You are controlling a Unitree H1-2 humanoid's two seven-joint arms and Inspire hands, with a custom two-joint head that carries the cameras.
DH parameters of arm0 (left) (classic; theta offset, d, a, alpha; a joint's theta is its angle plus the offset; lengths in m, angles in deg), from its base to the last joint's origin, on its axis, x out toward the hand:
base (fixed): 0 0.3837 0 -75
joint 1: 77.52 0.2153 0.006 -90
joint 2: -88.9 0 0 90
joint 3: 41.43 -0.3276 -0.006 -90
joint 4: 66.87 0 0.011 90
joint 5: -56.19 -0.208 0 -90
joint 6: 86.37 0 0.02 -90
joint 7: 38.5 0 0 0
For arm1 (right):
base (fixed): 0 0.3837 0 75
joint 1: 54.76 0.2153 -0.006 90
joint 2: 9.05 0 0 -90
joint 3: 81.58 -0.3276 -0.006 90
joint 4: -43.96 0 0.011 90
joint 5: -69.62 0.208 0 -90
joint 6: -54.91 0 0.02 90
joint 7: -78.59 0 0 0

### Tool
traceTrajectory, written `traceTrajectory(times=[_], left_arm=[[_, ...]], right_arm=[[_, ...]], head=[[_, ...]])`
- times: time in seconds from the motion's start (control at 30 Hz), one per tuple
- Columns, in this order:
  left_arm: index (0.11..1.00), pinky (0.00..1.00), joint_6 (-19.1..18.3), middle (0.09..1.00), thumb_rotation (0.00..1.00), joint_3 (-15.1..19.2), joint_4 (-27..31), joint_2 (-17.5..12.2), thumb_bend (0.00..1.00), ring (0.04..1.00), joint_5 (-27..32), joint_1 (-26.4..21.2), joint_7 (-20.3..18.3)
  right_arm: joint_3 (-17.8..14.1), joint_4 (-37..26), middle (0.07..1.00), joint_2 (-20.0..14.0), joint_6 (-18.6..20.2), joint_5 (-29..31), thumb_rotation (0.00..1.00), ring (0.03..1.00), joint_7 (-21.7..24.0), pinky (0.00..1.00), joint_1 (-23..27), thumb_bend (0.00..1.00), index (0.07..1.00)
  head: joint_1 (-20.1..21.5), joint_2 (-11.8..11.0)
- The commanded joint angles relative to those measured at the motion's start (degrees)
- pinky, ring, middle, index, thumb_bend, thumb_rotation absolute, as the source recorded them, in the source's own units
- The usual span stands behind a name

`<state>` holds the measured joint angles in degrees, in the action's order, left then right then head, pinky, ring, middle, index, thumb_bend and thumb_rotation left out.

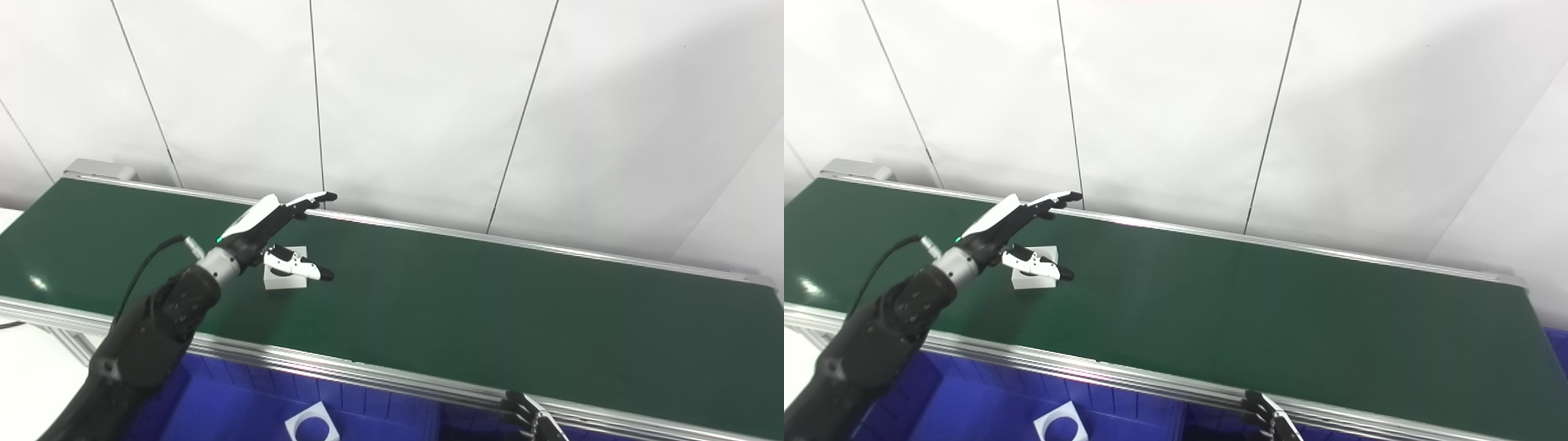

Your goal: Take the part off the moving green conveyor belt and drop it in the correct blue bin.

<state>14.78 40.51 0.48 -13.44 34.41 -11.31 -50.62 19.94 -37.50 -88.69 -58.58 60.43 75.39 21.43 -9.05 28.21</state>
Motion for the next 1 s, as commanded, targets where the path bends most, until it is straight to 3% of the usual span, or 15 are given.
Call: traceTrajectory(times=[0.0,0.13,0.37,0.53,0.8,0.97], left_arm=[[0.904,0.85,1.30,0.944,0.31,-0.87,-2.29,-2.15,0.79,0.937,-3.05,-4.11,2.21],[0.910,0.85,0.80,0.952,0.27,-2.95,-7.94,-2.52,0.84,0.932,-6.83,-7.11,3.17],[0.914,0.96,-0.20,0.959,0.17,-6.21,-14.18,-1.88,0.90,0.967,-12.00,-9.62,5.80],[0.928,0.99,-1.78,0.996,0.20,-7.91,-17.32,-1.28,0.93,0.997,-12.96,-10.58,5.33],[0.931,0.97,-5.94,1.000,0.16,-10.36,-17.52,0.25,0.90,1.000,-14.15,-10.03,4.64],[0.902,0.94,-2.55,0.966,0.08,-10.04,-21.74,2.90,0.84,0.961,-12.61,-9.39,10.40]], right_arm=[[0.20,-0.81,0.782,-0.08,-3.42,0.32,0.25,0.745,-0.89,0.65,0.52,0.74,0.810],[0.32,-0.91,0.782,-0.20,-3.41,0.24,0.27,0.741,-1.12,0.65,0.53,0.74,0.809],[0.81,-1.58,0.790,-0.46,-3.42,-0.06,0.26,0.752,-1.54,0.66,0.02,0.73,0.815],[1.18,-1.84,0.784,-0.49,-3.42,-0.37,0.26,0.746,-2.51,0.65,-0.17,0.73,0.811],[1.72,-2.12,0.786,-0.74,-3.42,-0.19,0.24,0.745,-3.30,0.65,-0.22,0.73,0.812],[1.82,-2.71,0.789,-0.89,-3.43,-0.35,0.25,0.746,-3.61,0.65,-0.56,0.72,0.814]], head=[[-0.17,0.12],[-0.23,0.26],[-0.16,0.74],[-0.21,0.83],[0.02,1.18],[0.26,1.59]])
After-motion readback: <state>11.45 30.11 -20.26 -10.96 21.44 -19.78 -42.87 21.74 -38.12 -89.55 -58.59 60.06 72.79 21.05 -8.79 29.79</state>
